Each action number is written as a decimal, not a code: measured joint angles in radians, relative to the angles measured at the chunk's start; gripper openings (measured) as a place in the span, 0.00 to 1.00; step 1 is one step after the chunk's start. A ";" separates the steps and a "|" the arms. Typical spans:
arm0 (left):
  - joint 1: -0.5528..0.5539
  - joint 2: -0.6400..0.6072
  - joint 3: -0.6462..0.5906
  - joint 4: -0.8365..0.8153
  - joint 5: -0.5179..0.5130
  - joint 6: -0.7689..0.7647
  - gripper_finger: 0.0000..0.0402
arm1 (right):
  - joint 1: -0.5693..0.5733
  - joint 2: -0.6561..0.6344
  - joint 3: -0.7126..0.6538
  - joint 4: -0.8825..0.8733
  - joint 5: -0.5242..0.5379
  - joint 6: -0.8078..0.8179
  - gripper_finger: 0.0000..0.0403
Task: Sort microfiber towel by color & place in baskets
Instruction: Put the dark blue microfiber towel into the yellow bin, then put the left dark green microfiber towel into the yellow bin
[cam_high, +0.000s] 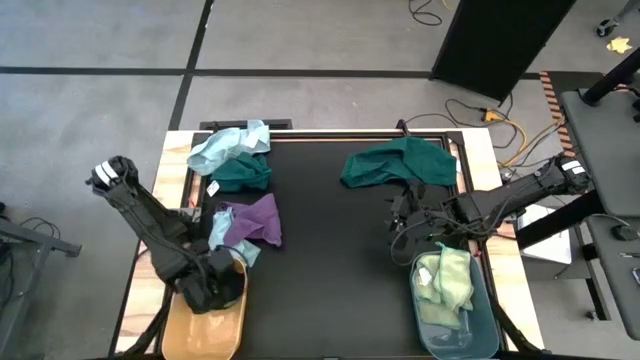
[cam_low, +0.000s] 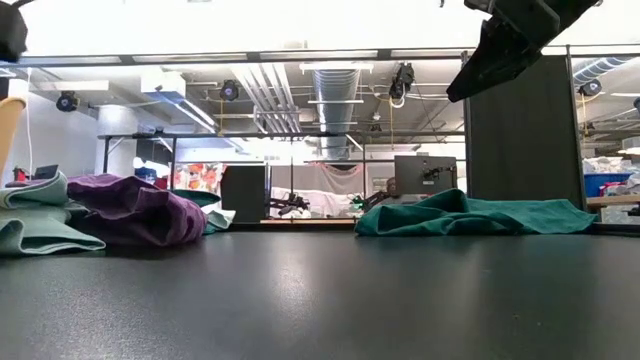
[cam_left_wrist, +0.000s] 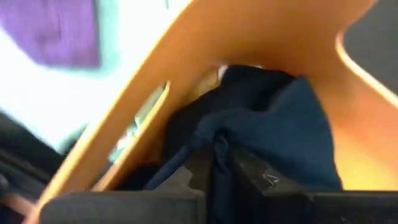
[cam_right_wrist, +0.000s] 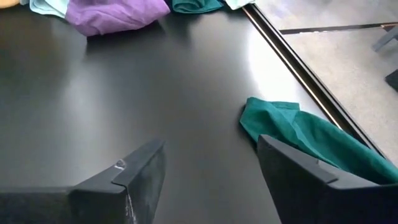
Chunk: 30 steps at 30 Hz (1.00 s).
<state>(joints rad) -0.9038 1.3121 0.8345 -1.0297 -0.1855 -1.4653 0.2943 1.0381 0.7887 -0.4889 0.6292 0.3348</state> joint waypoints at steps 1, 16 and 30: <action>0.012 0.022 0.000 0.000 0.002 0.033 0.04 | 0.000 0.000 0.000 0.000 0.000 0.006 0.59; 0.037 0.055 0.064 -0.075 0.191 -0.066 0.38 | 0.000 0.000 -0.011 -0.001 0.000 0.003 0.65; 0.235 -0.072 0.302 -0.323 -0.574 0.110 0.61 | 0.000 0.000 -0.012 0.004 0.025 -0.044 0.75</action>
<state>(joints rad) -0.6687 1.2400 1.1360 -1.3531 -0.7592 -1.3549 0.2943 1.0382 0.7772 -0.4849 0.6544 0.2905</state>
